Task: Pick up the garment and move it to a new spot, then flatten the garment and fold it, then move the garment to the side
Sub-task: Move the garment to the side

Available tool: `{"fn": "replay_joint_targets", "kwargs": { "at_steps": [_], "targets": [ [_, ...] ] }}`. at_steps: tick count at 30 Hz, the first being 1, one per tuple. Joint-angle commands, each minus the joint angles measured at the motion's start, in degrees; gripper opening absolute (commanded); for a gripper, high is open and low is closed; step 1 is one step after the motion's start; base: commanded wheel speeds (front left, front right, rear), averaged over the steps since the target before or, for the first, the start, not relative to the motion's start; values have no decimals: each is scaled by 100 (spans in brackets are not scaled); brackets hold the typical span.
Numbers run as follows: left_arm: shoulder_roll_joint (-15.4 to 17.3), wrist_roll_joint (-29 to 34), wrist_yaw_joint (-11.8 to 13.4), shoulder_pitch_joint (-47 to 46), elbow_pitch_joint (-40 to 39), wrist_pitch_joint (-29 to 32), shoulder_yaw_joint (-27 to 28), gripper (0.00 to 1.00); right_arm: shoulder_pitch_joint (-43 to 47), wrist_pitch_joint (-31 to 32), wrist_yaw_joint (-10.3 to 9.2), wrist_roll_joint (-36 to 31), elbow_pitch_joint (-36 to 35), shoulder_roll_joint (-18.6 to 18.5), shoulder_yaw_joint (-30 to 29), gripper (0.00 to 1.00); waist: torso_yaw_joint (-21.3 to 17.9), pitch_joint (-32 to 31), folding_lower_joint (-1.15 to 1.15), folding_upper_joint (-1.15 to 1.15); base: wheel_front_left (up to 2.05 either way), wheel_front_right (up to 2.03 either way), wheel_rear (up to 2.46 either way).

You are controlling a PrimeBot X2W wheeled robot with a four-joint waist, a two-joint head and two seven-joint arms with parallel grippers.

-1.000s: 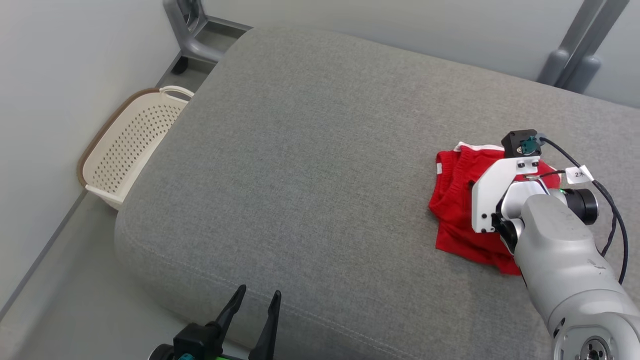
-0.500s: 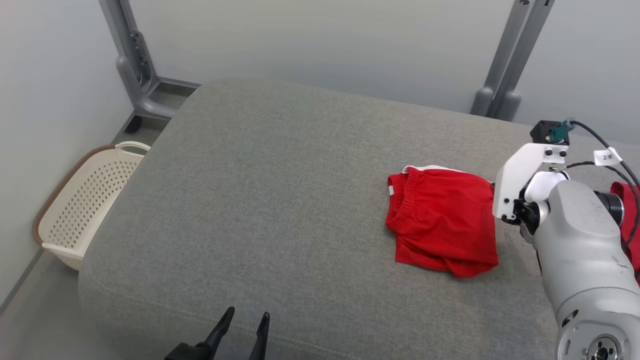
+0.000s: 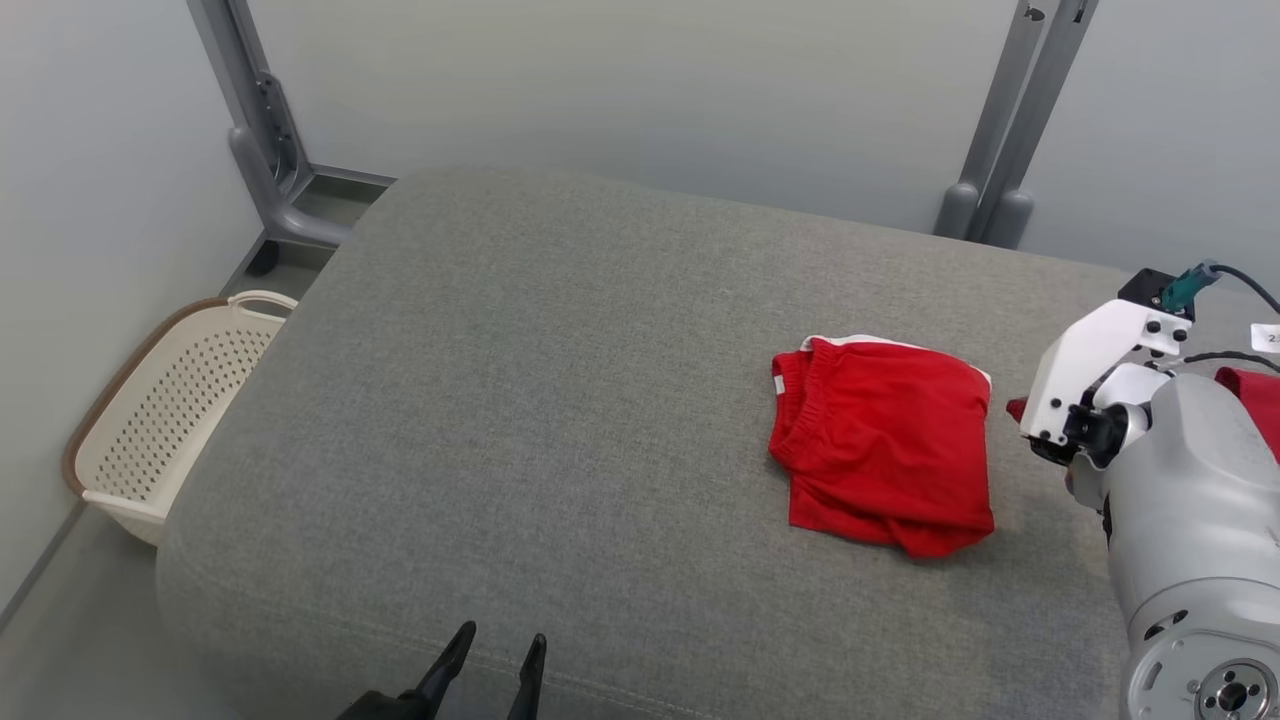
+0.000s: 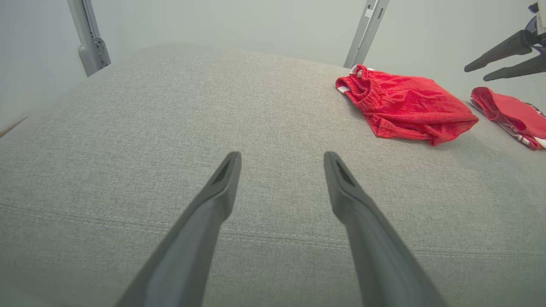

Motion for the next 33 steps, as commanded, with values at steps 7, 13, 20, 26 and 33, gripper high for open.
{"fn": "replay_joint_targets", "kwargs": {
  "at_steps": [7, 13, 20, 26, 33],
  "targets": [
    [37, -4, -18, -127, -47, 32, -69, 100, -130, -56, -2, -308, 283, -21, -476, 100, 227, 233, 0, 0, 0, 0, 0],
    [-13, -17, -57, -286, 40, -15, -161, 100, -229, -166, -2, -719, 356, -19, -1095, 100, 491, 546, 0, 0, 0, 0, 0],
    [-102, -35, -81, -471, 124, -72, -216, 100, -331, -224, -2, -1201, 450, -18, -1629, 73, 632, 857, 0, 0, 0, 0, 0],
    [-142, -55, -65, -560, 231, -118, -212, 100, -375, -360, -2, -1441, 668, -21, -1723, 0, 547, 874, 0, 0, 0, 0, 0],
    [-137, -72, -53, -583, 301, -162, -199, 100, -415, -564, -2, -1564, 621, -24, -1501, 0, 279, 725, 0, 0, 0, 0, 0]
  ]
}}
